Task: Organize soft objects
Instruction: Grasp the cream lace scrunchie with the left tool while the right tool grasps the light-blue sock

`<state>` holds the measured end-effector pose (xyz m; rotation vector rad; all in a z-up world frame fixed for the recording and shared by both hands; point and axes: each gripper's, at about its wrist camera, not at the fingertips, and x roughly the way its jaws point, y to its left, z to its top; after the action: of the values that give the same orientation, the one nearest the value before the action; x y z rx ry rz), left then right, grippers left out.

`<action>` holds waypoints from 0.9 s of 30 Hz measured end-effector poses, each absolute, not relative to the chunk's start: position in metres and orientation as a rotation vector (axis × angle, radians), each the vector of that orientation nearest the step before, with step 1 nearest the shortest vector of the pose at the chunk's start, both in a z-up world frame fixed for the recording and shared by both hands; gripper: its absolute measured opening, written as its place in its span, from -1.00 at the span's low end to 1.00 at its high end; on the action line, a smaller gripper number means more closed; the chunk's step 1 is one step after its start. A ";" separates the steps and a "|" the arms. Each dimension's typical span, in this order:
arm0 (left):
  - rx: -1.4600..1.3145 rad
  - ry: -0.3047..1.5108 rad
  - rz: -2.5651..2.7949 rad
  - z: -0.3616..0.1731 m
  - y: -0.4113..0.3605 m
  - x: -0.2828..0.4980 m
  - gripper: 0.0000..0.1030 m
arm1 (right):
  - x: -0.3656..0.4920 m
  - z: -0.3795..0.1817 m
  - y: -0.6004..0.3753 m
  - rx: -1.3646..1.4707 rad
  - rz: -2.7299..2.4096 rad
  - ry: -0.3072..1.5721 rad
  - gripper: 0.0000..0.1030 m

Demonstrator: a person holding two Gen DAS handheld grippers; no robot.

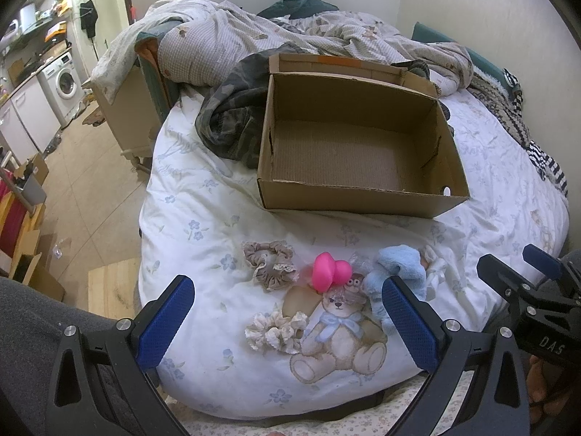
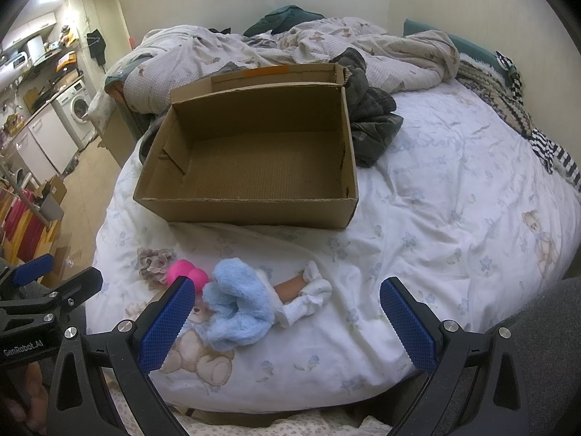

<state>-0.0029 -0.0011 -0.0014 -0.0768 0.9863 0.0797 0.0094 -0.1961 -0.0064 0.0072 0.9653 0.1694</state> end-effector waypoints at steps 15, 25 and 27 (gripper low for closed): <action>-0.215 1.376 0.120 -0.068 0.038 0.042 0.98 | 0.052 -0.014 -0.215 0.115 0.190 1.090 1.00; -0.347 1.549 0.069 -0.121 0.036 0.041 0.27 | 0.053 -0.037 -0.213 0.123 0.200 1.154 1.00; -0.336 1.549 0.057 -0.124 0.032 0.043 0.11 | 0.052 -0.040 -0.212 0.123 0.203 1.164 1.00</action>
<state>0.0426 0.0319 -0.1241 -0.3357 1.5487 0.0565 0.0520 -0.2125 -0.0405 0.1229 1.1643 0.2026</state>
